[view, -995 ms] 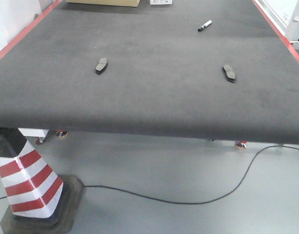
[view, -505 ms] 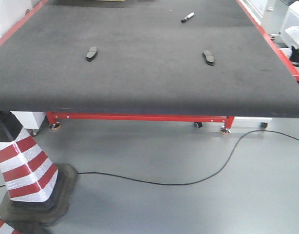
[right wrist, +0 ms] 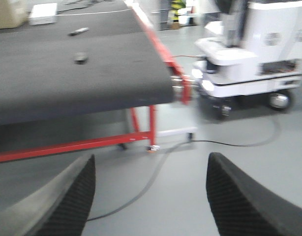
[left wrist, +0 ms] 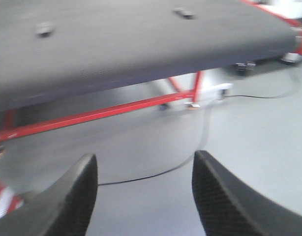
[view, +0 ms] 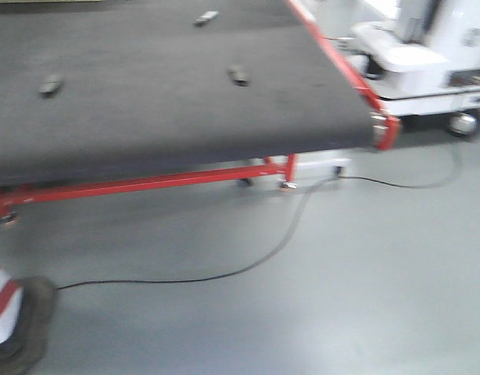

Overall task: Move and align brake pads A on conveyor
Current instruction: 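Back the base away from the conveyor and turn toward the aisle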

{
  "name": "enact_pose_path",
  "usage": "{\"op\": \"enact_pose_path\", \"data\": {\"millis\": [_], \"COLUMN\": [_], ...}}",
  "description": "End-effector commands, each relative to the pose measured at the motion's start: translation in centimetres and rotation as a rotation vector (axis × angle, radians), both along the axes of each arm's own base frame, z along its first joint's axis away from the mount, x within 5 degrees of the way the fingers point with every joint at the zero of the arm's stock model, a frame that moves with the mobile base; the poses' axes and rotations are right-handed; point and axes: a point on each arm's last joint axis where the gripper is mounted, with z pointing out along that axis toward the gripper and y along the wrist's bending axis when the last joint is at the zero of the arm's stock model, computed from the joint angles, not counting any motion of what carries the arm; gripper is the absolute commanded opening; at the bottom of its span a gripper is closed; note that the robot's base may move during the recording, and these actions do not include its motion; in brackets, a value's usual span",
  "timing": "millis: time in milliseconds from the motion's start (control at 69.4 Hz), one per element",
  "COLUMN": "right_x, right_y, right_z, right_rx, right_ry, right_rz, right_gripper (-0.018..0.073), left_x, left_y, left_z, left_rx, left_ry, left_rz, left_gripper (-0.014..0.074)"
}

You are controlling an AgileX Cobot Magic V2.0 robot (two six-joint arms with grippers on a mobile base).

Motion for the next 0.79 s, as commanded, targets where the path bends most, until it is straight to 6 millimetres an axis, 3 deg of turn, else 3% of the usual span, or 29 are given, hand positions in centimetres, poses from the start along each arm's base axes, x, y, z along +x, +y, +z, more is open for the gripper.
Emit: {"op": "enact_pose_path", "data": {"millis": [0,778], "right_x": [0.13,0.13], "right_y": [0.04,0.04], "right_z": [1.52,1.52], "right_rx": [-0.010,-0.010], "right_ry": [-0.091,-0.091], "right_rz": [0.006,0.006], "right_gripper": [0.0473,0.0473], "left_x": [0.25,0.25], "left_y": [-0.01,-0.01], "left_z": [1.46,1.46], "left_rx": [-0.024,-0.024], "left_ry": [-0.088,-0.088], "left_rz": [0.007,0.007], "left_gripper": [0.0396,0.0396]}}
